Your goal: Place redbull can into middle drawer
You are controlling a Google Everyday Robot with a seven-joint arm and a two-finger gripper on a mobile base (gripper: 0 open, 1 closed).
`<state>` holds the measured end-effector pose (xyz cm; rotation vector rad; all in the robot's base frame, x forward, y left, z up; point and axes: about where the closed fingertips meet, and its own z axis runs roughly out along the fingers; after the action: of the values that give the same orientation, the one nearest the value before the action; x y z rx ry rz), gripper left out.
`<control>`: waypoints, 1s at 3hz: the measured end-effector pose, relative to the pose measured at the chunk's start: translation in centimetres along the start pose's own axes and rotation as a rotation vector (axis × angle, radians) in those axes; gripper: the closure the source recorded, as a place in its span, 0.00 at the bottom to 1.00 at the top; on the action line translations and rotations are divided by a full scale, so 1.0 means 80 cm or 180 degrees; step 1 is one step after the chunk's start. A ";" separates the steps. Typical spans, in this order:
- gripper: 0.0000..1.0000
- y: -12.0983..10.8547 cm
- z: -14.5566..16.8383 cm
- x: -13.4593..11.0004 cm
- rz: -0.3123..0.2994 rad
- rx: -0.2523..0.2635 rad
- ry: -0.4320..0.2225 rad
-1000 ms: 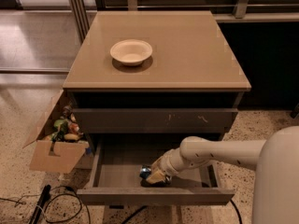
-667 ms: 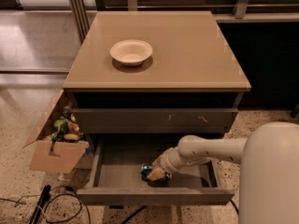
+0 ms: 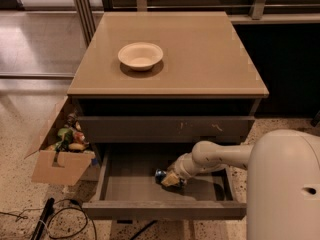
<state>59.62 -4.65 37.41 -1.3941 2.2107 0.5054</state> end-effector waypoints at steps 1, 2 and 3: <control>0.88 -0.002 0.002 0.003 0.0008 0.0012 0.0004; 0.57 -0.002 0.002 0.003 0.0008 0.0012 0.0004; 0.34 -0.002 0.002 0.003 0.0008 0.0012 0.0004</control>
Offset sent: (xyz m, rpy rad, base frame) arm 0.0012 -0.0017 -0.0023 -0.0021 -0.0010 -0.0043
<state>59.73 -4.81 37.18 -1.3902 2.2135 0.5010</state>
